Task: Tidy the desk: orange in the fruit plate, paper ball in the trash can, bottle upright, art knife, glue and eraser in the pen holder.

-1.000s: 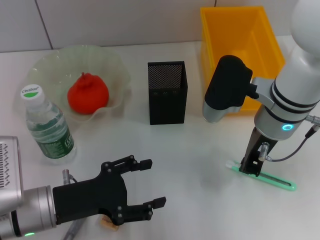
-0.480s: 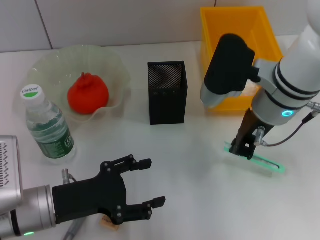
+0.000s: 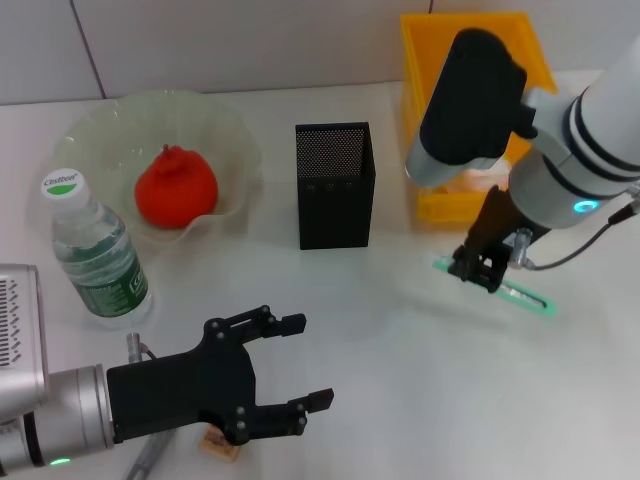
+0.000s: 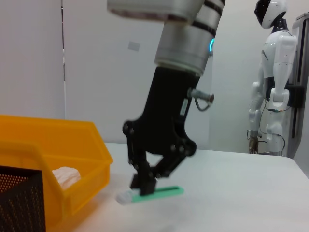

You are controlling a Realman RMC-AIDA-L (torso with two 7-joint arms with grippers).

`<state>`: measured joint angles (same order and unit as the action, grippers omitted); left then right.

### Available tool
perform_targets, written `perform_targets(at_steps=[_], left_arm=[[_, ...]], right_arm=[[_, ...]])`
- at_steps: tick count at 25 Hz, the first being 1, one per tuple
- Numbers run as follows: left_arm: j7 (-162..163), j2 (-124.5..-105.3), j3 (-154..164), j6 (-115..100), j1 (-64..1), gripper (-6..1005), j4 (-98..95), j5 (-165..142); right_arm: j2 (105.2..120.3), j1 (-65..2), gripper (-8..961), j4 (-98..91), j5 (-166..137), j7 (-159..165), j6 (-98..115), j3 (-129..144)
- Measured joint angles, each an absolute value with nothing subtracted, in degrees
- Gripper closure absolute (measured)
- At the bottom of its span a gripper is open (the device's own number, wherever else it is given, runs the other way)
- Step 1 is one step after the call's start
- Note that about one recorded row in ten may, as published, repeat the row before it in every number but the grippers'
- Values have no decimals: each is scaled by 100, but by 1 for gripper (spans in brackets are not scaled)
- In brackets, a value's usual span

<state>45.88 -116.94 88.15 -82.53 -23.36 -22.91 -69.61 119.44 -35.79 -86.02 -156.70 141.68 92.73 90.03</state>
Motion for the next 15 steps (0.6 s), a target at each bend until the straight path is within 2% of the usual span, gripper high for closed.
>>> perform_targets(at_steps=[15], left_arm=[[4588,-11709,8806,-8253,-2364,185,-2331,-6961]], right_arm=[[11962,-3213,911,-10095,-15641,14162,9098,8710]])
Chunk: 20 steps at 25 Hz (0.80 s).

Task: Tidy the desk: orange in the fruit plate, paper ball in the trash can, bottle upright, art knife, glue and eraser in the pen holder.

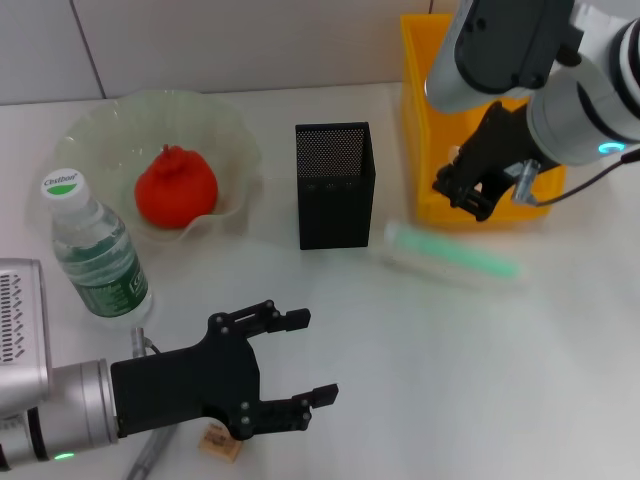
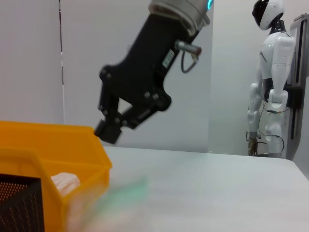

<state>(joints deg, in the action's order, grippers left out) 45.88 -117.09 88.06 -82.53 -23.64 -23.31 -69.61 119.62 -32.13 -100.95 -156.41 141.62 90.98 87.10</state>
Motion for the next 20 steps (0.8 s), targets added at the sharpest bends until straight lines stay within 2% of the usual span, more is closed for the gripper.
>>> perform_targets(at_steps=[11,20], left_arm=[[4588,-11725,8808,-8201,-2346,185,-2373,-6961],[4588,-11724,8817,-8200,-2360,185,-2373,-6961]], right_arm=[[11962,-3136,954,-10345,-15506,14162,8787,8709],[11962,-3113,920,-10229,-15483,14177,8843,8644]])
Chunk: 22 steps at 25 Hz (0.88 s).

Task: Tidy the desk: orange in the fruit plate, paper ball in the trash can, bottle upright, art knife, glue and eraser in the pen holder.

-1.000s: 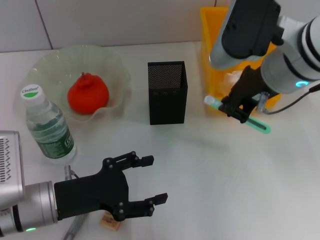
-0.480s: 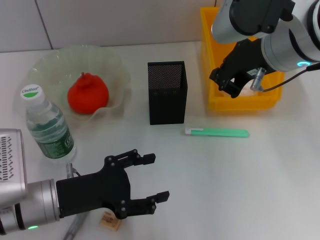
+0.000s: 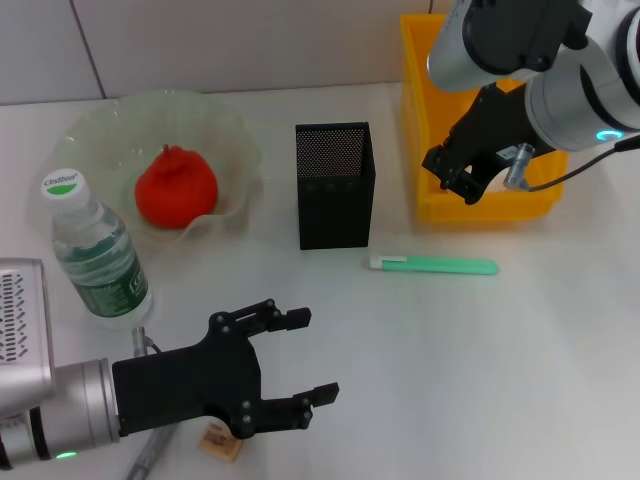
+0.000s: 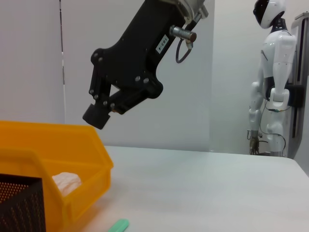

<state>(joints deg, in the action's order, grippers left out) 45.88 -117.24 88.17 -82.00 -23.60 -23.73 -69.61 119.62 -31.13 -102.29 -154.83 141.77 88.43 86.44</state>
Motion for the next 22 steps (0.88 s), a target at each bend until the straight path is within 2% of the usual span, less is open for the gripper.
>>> perform_targets(at_steps=[21,22], left_arm=[[4605,-11748,8859,-8200,-2418,186,-2373,-6969],[4605,-11748,8860,-8200,-2417,186,-2373,-6970]], right_arm=[[11909,-3319,841,-9732,-15166,14099,9547,7955],[11909,-3321,798,-9720,-15166,14087,9565,7951]])
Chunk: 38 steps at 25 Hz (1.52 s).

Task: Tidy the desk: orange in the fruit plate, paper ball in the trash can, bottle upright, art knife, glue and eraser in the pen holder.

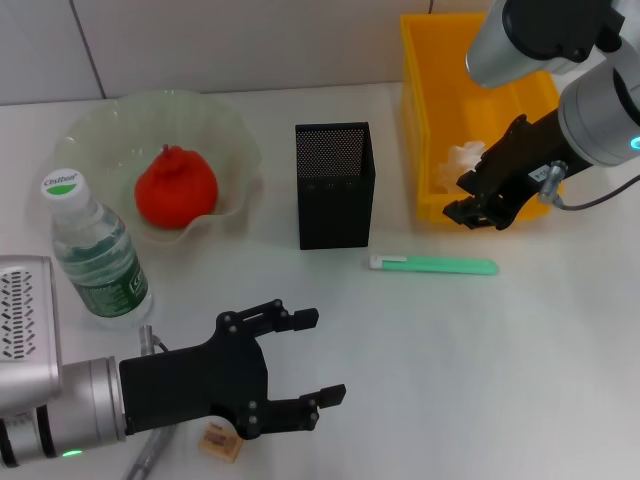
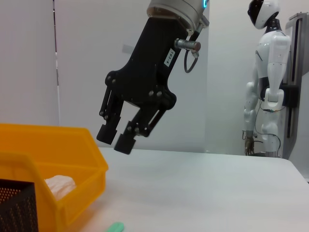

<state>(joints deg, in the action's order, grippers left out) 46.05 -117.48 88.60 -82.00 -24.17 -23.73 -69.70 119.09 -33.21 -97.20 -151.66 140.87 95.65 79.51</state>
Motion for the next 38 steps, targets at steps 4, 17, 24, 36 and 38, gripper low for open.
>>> perform_targets(at_steps=[4,17,24,36,38], left_arm=[[4606,-11769,8848,-8200,-2409,186,-2373,-7063],[4614,-11786,8846,-8232,-2363,186,-2371,-7109],[4614,-11793,8870,-8244,-2371,186,-2373,-7112],[4614,-11802,8867,-8245,-2387,186,-2373,-7120],[4614,-11803,8868,-8245,-2390,186,-2374,-7123]], right_arm=[[11909,-3349,625,-9648,-15143,14031,9671,7908],[11909,-3507,231,-9248,-15050,13882,9900,7804],[11909,-3583,231,-8837,-15146,13824,9851,7823],[11909,-3724,231,-7999,-15256,13458,9480,7831],[11909,-3755,232,-7838,-15293,13386,9364,7832]])
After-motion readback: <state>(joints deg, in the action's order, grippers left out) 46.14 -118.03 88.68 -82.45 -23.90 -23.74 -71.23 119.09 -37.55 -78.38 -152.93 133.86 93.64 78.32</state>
